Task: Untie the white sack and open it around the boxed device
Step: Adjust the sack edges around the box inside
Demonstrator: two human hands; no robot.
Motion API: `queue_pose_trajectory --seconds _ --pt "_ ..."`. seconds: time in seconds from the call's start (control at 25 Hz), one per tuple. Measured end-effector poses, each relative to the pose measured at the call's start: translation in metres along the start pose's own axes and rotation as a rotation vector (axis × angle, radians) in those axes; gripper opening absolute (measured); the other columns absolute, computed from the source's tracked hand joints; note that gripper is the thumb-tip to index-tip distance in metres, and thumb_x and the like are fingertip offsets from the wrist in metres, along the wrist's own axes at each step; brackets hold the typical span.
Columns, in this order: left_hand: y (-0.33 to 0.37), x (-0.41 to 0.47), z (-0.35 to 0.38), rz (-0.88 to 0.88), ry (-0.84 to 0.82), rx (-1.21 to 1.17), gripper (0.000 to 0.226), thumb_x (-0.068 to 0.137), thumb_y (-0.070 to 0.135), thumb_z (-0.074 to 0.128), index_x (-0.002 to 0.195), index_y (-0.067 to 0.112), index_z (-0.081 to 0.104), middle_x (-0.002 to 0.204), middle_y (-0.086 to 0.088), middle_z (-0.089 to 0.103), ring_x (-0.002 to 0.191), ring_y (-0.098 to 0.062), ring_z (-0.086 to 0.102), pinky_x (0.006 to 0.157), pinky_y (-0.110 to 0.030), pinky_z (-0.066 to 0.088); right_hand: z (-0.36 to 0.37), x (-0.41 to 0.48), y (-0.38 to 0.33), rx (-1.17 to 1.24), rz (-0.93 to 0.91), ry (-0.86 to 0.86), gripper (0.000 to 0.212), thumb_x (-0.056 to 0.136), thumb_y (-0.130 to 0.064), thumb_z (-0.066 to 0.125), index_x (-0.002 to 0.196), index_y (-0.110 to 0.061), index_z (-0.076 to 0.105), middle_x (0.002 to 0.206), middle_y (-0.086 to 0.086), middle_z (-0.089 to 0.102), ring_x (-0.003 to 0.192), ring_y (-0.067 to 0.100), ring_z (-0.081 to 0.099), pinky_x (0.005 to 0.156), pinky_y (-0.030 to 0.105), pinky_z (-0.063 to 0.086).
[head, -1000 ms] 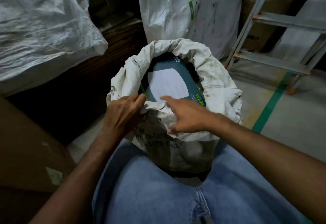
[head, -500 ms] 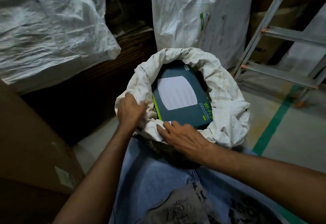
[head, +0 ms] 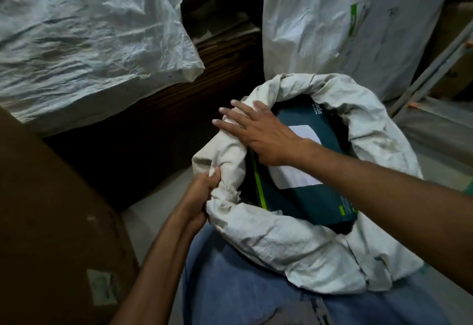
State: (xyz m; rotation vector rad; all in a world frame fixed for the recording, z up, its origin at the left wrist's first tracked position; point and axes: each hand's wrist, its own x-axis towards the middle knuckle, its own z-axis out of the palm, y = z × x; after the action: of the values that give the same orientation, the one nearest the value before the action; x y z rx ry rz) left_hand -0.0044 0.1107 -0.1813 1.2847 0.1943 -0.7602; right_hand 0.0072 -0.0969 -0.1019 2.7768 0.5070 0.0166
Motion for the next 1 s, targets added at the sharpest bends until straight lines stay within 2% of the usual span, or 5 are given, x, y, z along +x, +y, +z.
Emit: queue_pose_trajectory --seconds 0.28,0.56,0.68,0.84,1.0 --pt "0.037 0.020 0.010 0.302 0.452 1.004 0.083 0.082 0.075 0.059 0.144 0.026 0.036 0.139 -0.004 0.041 0.127 -0.023 0.045 0.102 -0.044 0.046 -0.025 0.120 0.006 0.218 -0.044 -0.407 0.014 0.089 -0.031 0.060 0.099 -0.024 0.067 0.081 -0.005 0.061 0.080 0.019 0.061 0.078 0.036 0.053" --pt "0.051 0.067 0.015 0.481 0.523 1.334 0.046 0.096 0.055 0.054 0.130 0.024 0.052 0.150 -0.009 0.035 0.129 -0.026 0.048 0.101 -0.044 0.040 0.009 0.115 0.055 0.331 0.040 -0.033 0.059 0.083 -0.050 0.064 0.138 -0.032 0.052 0.135 -0.005 0.057 0.120 0.017 0.055 0.102 0.042 0.040" --pt "0.057 0.083 -0.003 0.421 0.335 0.992 0.022 0.101 0.044 0.054 0.107 0.025 0.062 0.101 0.007 0.067 0.080 -0.006 0.060 0.074 -0.018 0.045 0.037 0.079 0.058 0.136 0.064 0.250 0.053 0.098 -0.062 0.047 0.136 -0.026 0.057 0.126 -0.004 0.064 0.114 0.020 0.060 0.099 0.042 0.041" --pt "0.068 0.095 -0.031 0.107 0.129 0.436 0.033 0.098 0.050 0.060 0.101 0.018 0.070 0.094 -0.011 0.076 0.085 -0.035 0.073 0.077 -0.057 0.058 0.037 0.132 0.068 0.286 0.080 0.078 0.055 0.103 -0.064 0.024 0.102 -0.029 0.066 0.089 -0.004 0.066 0.084 0.021 0.060 0.081 0.041 0.043" --pt "0.088 0.118 -0.013 0.258 0.202 1.315 0.083 0.081 0.083 0.050 0.140 0.025 0.043 0.134 -0.003 0.056 0.116 -0.025 0.059 0.092 -0.048 0.053 0.051 0.188 0.082 0.664 0.287 -0.204 0.059 0.104 -0.059 0.036 0.062 -0.020 0.052 0.066 -0.002 0.054 0.067 0.020 0.056 0.070 0.035 0.035"
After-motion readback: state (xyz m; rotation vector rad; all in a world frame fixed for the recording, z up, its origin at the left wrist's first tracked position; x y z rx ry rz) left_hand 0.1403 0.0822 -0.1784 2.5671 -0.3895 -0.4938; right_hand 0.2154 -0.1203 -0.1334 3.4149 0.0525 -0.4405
